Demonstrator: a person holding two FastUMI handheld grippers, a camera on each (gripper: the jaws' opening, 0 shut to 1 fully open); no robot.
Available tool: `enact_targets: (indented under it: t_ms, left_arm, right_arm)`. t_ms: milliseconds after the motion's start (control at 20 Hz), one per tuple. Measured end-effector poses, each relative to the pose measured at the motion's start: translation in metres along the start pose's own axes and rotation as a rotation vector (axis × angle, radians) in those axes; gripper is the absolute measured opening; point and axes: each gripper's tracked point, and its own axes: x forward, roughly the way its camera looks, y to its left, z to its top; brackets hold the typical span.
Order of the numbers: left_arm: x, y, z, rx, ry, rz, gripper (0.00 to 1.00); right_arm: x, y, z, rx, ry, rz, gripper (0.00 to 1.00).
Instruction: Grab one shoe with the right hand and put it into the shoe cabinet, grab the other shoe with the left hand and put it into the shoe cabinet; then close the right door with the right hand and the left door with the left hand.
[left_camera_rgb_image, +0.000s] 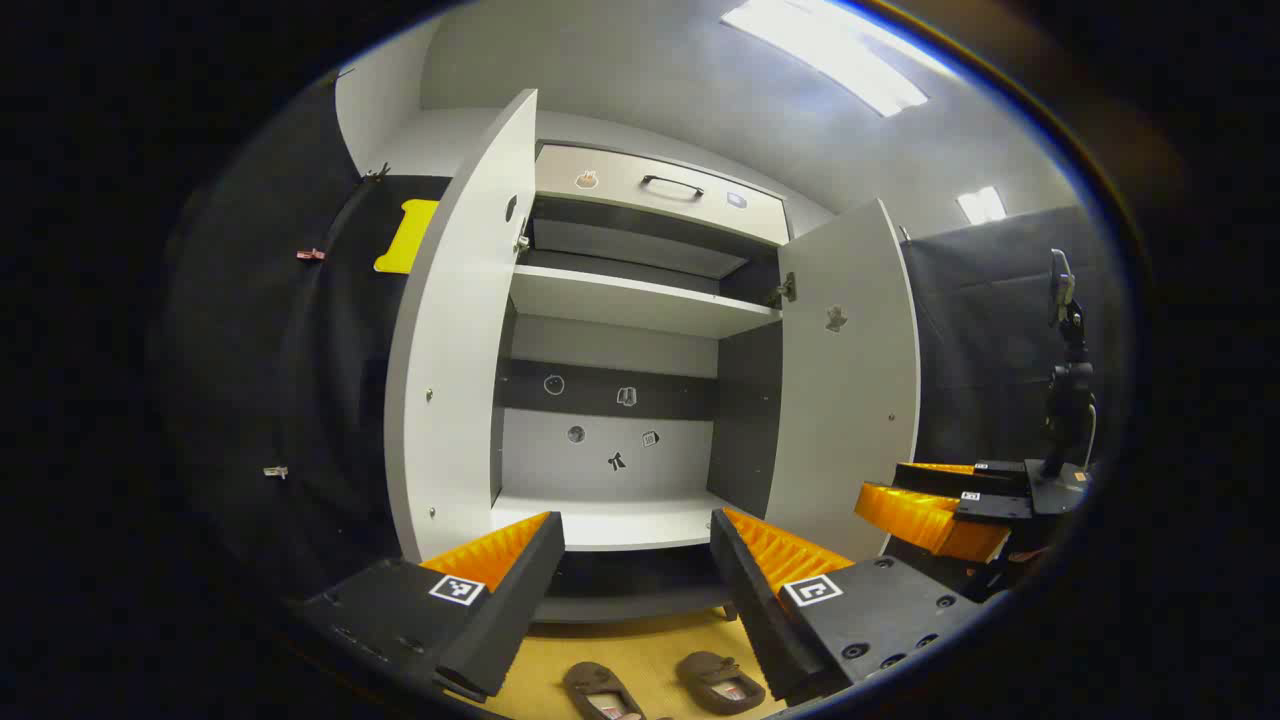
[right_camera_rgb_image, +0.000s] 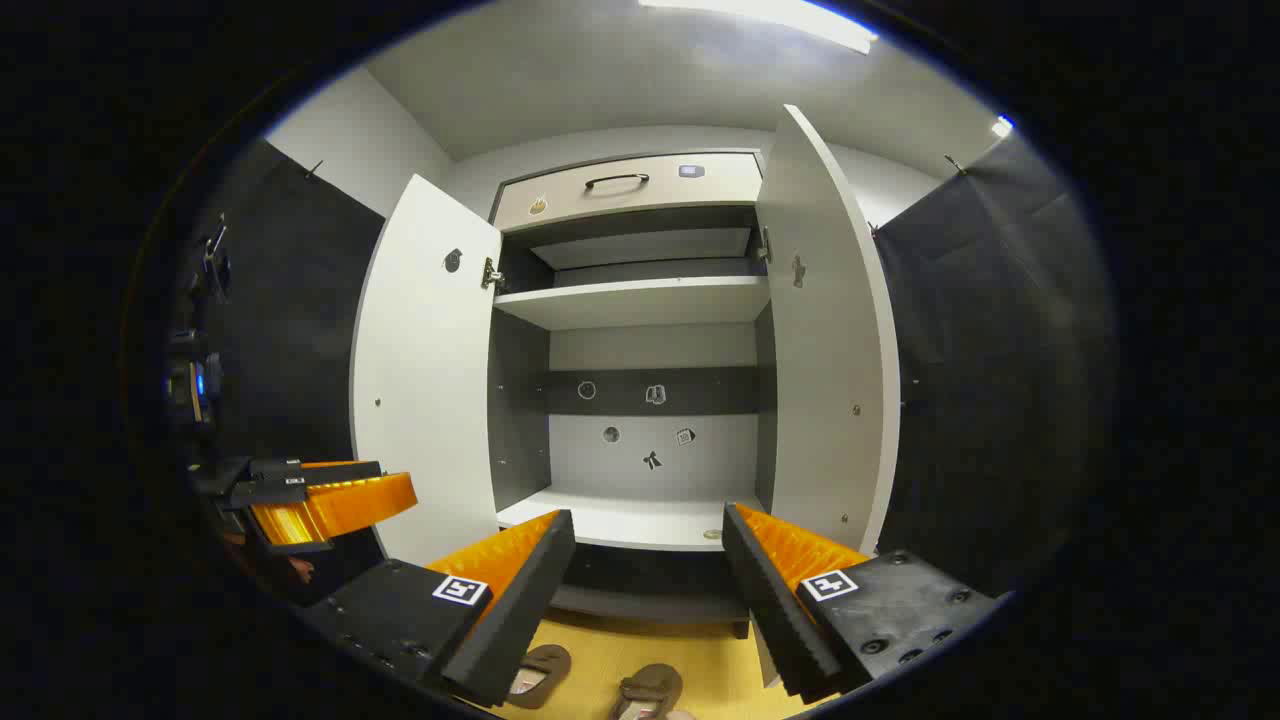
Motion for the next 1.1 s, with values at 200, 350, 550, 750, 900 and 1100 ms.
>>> enact_targets:
  t_ms: [200,350,550,750,900,1100]
  left_arm:
    - [0.005,-0.007,-0.003,0.015,0.013,-0.026,0.93]
    - [0.007,-0.01,-0.004,0.017,0.017,-0.041,0.93]
    - [0.01,-0.008,-0.007,0.01,0.028,-0.052,0.93]
    - [0.011,-0.005,-0.008,0.003,0.034,-0.055,0.93]
    - [0.01,-0.003,-0.01,0.005,0.035,-0.055,0.93]
    - [0.008,0.003,-0.011,0.013,0.037,-0.054,0.93]
  right_arm:
    - [0.001,0.001,-0.004,-0.004,0.01,-0.007,0.98]
    - [0.001,0.002,-0.004,-0.001,0.011,-0.012,0.98]
    - [0.0,0.0,-0.006,0.0,0.015,-0.026,0.98]
    - [0.0,-0.001,-0.006,-0.014,0.016,-0.044,0.98]
    - [0.001,0.002,-0.011,-0.019,0.03,-0.043,0.98]
    - [0.002,0.009,-0.02,-0.023,0.043,-0.036,0.98]
